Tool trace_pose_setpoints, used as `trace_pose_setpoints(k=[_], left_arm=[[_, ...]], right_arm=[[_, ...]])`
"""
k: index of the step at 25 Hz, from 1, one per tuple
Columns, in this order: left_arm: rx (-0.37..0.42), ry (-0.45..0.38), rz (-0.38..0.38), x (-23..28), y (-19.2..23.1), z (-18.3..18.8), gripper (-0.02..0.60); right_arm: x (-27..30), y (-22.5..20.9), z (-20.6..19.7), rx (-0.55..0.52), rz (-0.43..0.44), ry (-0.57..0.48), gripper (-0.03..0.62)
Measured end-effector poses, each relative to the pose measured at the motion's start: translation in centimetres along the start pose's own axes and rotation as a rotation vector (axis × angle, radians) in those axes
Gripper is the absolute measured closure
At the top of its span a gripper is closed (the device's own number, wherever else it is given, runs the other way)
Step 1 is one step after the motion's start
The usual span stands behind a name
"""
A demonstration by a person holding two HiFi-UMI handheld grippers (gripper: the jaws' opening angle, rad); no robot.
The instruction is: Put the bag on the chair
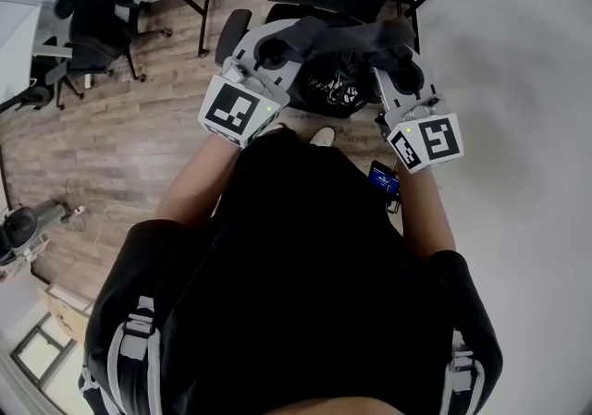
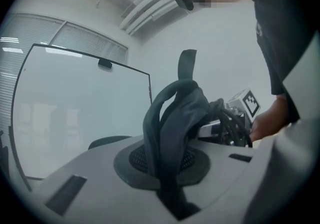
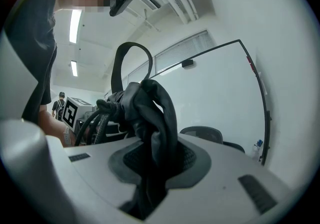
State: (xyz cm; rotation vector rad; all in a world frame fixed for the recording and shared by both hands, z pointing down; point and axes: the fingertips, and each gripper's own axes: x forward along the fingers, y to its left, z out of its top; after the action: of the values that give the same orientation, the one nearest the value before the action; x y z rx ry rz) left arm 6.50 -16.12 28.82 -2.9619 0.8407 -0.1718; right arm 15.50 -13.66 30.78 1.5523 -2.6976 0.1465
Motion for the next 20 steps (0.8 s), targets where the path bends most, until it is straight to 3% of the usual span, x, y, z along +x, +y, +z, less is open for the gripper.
trace_pose_setpoints(k=[9,20], left_arm=[[-0.004,0.013,-0.002,2.4,2.5,-2.1,0.546],[-0.035,0.055,-0.053,8.2,9.8,-6.1,0.546]], right_arm=[[2.8,-2.3,-1.9,0.022,0.004,0.028,0.516],[10.6,-7.4,-5.0,0.042,-0.044,0.105,0.516]])
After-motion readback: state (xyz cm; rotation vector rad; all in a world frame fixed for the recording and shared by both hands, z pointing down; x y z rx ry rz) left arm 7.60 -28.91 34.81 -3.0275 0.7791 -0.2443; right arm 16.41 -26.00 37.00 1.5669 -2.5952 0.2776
